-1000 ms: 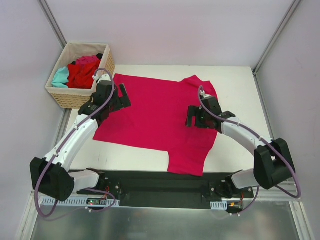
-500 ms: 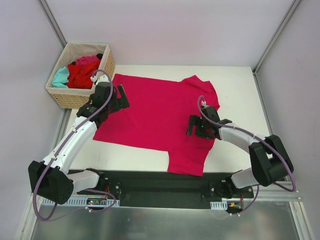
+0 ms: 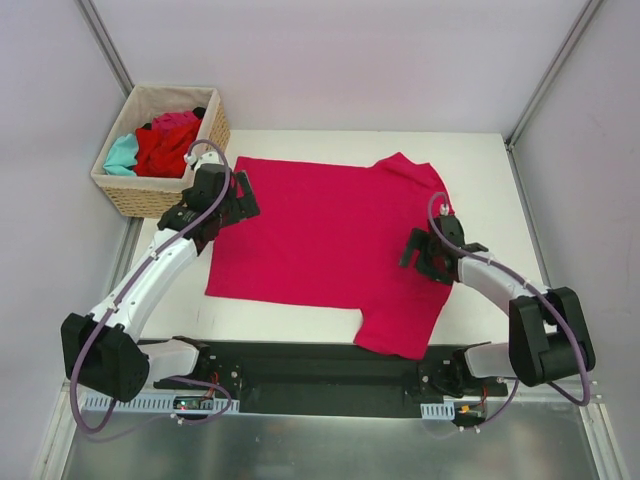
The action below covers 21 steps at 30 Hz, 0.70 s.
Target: Fold and stack the t-shirts
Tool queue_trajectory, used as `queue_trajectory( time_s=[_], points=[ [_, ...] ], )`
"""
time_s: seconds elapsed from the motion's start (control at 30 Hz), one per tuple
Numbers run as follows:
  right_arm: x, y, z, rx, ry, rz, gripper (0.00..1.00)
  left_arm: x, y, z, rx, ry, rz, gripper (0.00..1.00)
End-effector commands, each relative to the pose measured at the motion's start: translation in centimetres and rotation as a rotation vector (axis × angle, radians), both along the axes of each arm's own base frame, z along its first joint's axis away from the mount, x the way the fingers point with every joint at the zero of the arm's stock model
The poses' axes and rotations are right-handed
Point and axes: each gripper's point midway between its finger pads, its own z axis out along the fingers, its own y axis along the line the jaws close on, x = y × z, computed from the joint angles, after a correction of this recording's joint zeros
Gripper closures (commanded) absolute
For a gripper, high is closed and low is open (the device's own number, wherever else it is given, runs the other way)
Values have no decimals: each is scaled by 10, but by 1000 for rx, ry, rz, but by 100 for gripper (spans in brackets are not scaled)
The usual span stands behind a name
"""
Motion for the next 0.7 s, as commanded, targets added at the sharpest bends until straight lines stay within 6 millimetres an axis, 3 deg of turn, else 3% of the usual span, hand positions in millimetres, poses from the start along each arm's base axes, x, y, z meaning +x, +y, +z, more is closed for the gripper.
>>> queue_trajectory(
  time_s=[0.0,0.2,0.4,0.5,0.57,0.6,0.67],
  points=[
    [-24,-30,-16,-57,126,-110,4,3,5,3,8,-4,34,1],
    [-2,-43,-12,-75,165,-164,4,4,7,-2,22,9,44,1],
    [42,-38,11,-79,136,-180,4,9,7,-10,24,34,60,1],
    [57,-35,41,-68,60,-176,4,14,1,2,2,11,39,1],
    [70,-29,77,-71,-38,-150,4,22,-7,22,-19,-28,5,1],
    [76,-24,91,-68,-73,-133,4,25,-15,23,-37,-21,-29,1],
    [80,-10,106,-92,-84,-65,4,36,-24,34,-54,-33,-65,1]
  ],
)
